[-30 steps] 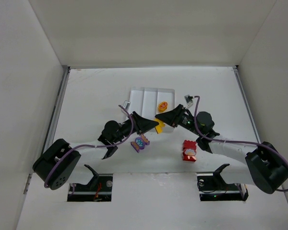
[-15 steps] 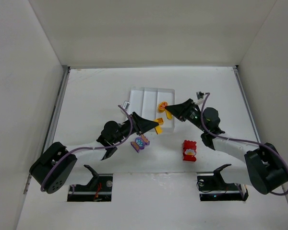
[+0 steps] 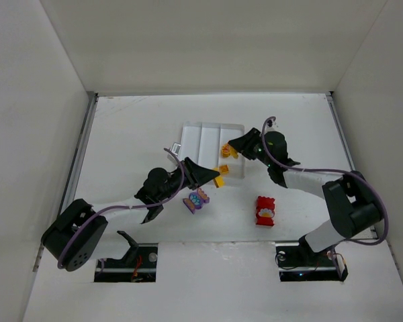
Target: Sort the legos into containers by color
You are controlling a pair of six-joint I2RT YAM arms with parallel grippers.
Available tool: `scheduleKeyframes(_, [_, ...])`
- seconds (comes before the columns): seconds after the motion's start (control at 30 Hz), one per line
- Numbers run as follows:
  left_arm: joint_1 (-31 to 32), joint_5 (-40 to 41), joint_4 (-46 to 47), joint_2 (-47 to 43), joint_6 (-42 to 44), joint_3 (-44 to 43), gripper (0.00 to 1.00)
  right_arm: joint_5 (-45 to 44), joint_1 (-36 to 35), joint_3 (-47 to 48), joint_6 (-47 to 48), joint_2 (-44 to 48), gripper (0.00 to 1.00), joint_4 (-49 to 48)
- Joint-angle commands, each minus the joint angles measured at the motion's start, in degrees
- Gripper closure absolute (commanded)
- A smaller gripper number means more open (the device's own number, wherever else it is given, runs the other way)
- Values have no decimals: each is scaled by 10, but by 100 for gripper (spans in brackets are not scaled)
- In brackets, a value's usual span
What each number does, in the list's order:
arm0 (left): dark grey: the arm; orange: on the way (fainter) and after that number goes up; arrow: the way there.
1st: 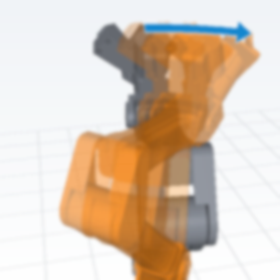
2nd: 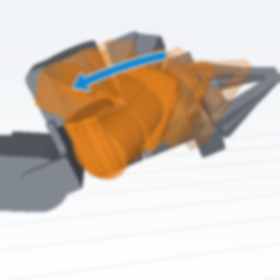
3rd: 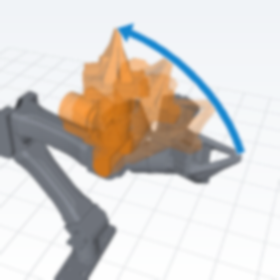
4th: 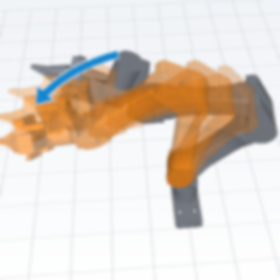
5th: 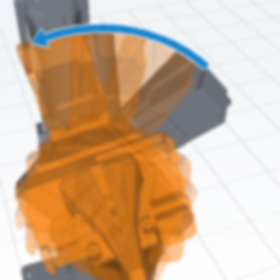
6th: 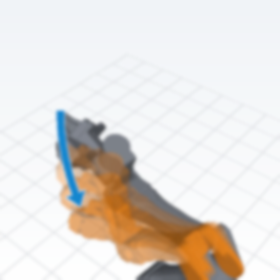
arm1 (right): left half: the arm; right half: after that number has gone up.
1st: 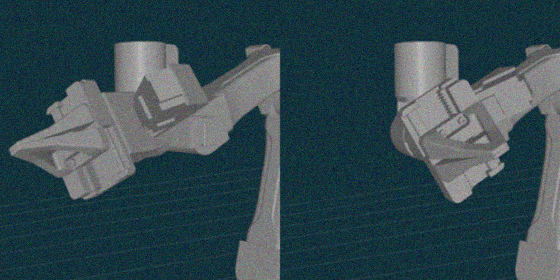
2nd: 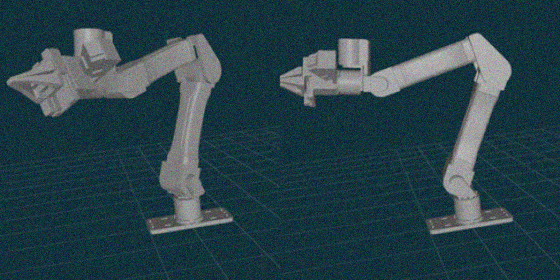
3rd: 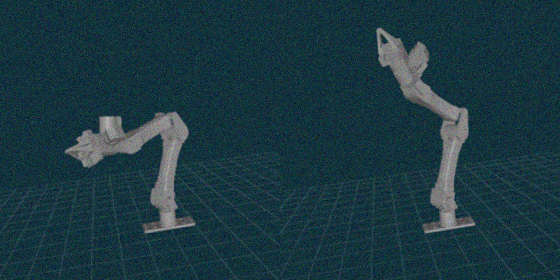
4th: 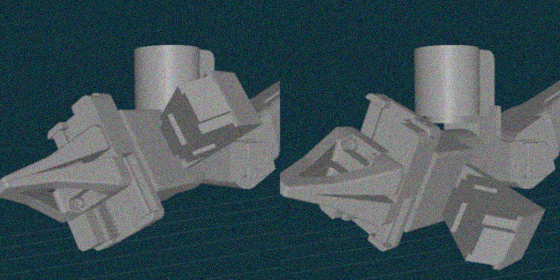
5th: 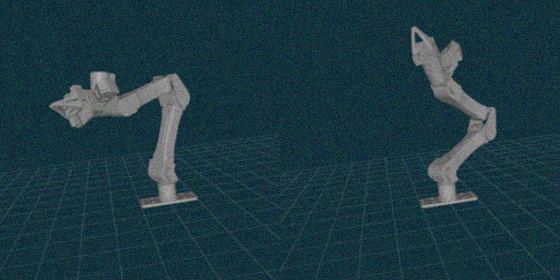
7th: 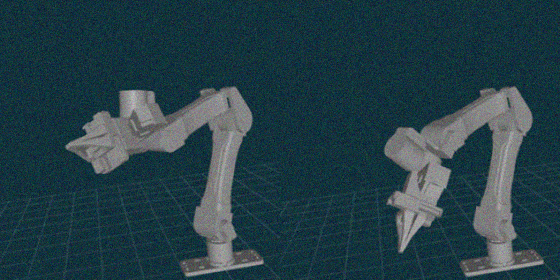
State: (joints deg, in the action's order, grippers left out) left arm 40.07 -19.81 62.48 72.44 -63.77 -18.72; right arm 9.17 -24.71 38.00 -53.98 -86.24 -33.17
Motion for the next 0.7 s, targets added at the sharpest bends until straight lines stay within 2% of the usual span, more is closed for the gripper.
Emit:
scheduleKeyframes(0.0, [4, 24, -21, -19, 42, -13, 89, -94, 1, 71, 66, -24, 64, 78])
scheduleKeyframes(0.1, [7, 36, -46, -28, 60, -16, 89, -131, 1, 100, 85, -50, 63, 105])
scheduleKeyframes(0.17, [8, 46, -60, -33, 71, -16, 89, -138, 0, 124, 91, -70, 58, 117])
scheduleKeyframes(0.4, [12, 71, -103, -44, 96, -18, 89, -171, 0, 189, 114, -118, 55, 174])
scheduleKeyframes(0.57, [15, 86, -135, -45, 113, -33, 89, -180, 0, 204, 122, -126, 41, 181])
scheduleKeyframes(0.67, [19, 93, -162, -31, 123, -54, 89, -169, 2, 208, 122, -123, 37, 182])
